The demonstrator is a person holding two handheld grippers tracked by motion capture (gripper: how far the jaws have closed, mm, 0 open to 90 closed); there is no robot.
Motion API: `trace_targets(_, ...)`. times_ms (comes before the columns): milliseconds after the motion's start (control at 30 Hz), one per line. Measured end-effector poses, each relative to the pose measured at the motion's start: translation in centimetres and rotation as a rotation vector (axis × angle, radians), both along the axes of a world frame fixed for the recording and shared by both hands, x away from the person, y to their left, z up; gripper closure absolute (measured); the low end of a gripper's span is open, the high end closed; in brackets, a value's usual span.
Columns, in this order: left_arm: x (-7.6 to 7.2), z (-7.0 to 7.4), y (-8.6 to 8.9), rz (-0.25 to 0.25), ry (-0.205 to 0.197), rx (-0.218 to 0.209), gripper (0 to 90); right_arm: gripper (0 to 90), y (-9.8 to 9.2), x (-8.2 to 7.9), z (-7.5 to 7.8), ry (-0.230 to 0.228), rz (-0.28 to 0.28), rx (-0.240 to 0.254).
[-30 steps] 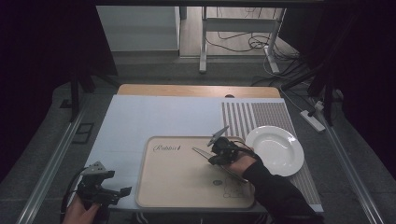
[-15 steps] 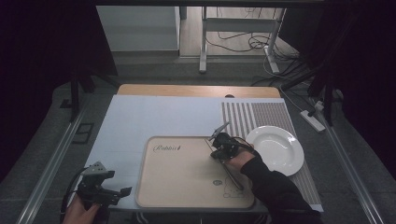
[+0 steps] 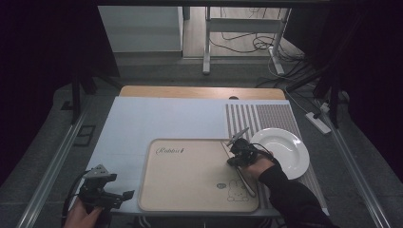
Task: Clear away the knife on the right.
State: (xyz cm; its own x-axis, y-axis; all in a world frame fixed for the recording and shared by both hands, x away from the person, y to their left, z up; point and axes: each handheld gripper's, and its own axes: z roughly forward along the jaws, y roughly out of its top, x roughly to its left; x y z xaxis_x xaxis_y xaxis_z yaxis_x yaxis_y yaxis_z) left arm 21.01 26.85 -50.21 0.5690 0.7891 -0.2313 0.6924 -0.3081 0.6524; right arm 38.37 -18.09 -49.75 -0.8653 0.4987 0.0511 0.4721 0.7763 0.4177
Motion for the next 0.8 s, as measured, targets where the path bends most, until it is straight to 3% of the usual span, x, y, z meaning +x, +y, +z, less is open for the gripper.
trace_targets(467, 0.0, 0.0, 0.0, 0.0, 0.001, 0.0, 1.5, 90.0, -3.3, -0.6, 0.1, -0.001, -0.072, 0.014)
trace_targets(633, 0.0, 0.0, 0.0, 0.0, 0.001, -0.002, 1.4, 90.0, -3.5, -0.7, 0.1, 0.004, -0.098, 0.015)
trace_targets(800, 0.0, 0.0, 0.0, 0.0, 0.001, -0.008, 1.5, 79.7, -3.4, -0.8, 0.5, -0.017, -0.112, 0.052)
